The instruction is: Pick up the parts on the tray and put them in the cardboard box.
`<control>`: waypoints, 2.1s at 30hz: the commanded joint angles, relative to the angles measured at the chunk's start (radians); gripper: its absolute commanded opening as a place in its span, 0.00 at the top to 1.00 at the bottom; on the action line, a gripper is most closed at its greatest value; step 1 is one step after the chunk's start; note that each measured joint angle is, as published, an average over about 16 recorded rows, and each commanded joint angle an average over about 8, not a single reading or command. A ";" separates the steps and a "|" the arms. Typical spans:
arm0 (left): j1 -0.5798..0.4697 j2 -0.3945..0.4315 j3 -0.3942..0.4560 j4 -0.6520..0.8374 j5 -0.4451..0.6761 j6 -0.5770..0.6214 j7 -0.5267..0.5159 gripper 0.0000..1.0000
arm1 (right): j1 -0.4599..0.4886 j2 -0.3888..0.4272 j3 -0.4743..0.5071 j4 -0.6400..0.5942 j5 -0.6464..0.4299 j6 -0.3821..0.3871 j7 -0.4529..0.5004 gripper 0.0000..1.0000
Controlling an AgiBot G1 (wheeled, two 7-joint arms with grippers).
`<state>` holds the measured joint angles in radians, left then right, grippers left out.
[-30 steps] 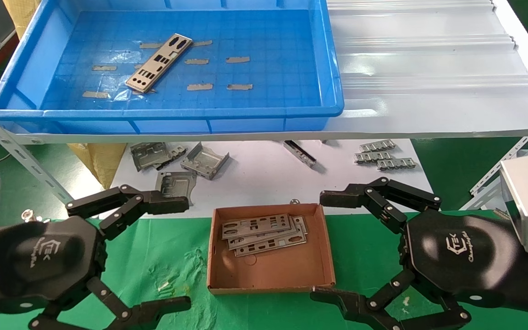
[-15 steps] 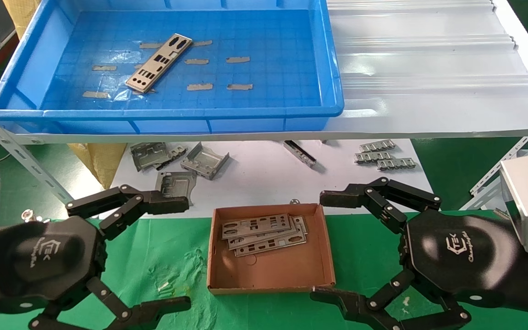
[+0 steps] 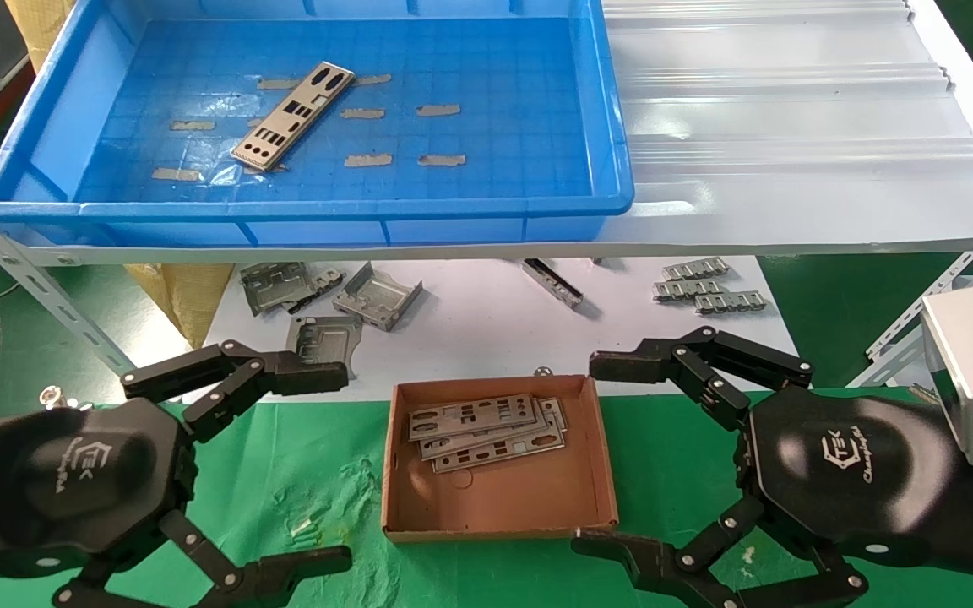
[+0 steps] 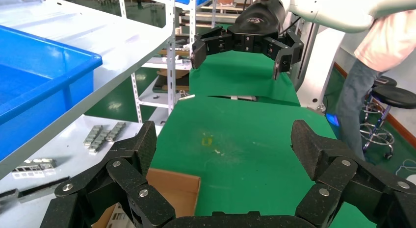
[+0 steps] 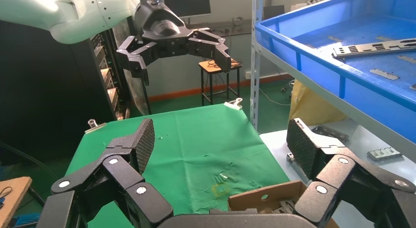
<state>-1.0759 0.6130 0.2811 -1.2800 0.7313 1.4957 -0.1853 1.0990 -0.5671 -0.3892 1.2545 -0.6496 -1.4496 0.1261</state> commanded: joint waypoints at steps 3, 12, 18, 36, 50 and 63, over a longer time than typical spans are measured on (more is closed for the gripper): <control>0.000 0.000 0.000 0.000 0.000 0.000 0.000 0.00 | 0.000 0.000 0.000 0.000 0.000 0.000 0.000 1.00; 0.000 0.000 0.000 0.000 0.000 0.000 0.000 0.00 | 0.000 0.000 0.000 0.000 0.000 0.000 0.000 1.00; 0.000 0.000 0.000 0.000 0.000 0.000 0.000 0.00 | 0.000 0.000 0.000 0.000 0.000 0.000 0.000 1.00; 0.000 0.000 0.000 0.000 0.000 0.000 0.000 0.00 | 0.000 0.000 0.000 0.000 0.000 0.000 0.000 1.00; -0.147 0.035 0.018 0.053 0.054 -0.034 -0.050 0.00 | 0.000 0.000 0.000 0.000 0.000 0.000 0.000 1.00; -0.702 0.346 0.204 0.692 0.463 -0.210 -0.043 0.00 | 0.000 0.000 0.000 0.000 0.000 0.000 0.000 1.00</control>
<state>-1.7540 0.9480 0.4779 -0.6154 1.1768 1.2797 -0.2298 1.0990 -0.5671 -0.3893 1.2544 -0.6496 -1.4496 0.1260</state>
